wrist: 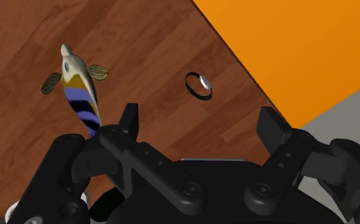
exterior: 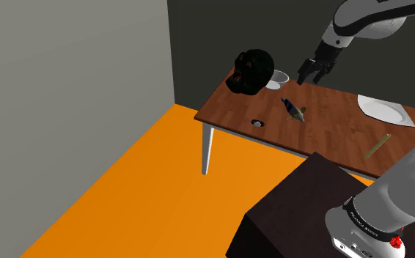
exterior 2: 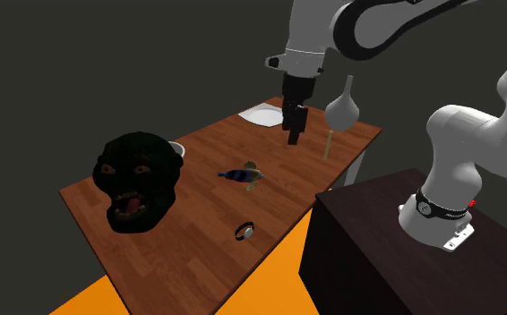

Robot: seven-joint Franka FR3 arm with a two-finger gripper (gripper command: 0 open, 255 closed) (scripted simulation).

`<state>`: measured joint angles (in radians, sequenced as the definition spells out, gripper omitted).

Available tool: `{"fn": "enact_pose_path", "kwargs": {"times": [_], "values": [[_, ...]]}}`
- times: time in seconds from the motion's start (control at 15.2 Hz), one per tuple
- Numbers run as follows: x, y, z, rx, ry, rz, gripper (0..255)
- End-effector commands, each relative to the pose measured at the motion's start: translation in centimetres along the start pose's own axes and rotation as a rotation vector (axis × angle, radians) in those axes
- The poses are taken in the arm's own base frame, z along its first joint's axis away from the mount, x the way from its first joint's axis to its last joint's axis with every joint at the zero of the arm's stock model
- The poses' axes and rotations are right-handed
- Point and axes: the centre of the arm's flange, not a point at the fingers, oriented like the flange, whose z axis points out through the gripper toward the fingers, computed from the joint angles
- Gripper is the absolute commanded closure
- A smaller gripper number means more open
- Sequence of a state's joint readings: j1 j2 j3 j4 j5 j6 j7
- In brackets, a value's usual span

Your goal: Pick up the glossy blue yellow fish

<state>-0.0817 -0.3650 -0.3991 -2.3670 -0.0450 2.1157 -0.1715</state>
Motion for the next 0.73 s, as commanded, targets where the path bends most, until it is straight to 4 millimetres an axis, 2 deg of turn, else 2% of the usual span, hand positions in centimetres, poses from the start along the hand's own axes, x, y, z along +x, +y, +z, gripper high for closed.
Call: {"fn": "enact_pose_path", "kwargs": {"times": [0.0, 0.66], "values": [[1.0, 2.2, 1.4, 0.011, 0.0, 0.033, 0], [5.1, 13.0, 9.1, 0.072, -0.005, 0.193, 0]]}}
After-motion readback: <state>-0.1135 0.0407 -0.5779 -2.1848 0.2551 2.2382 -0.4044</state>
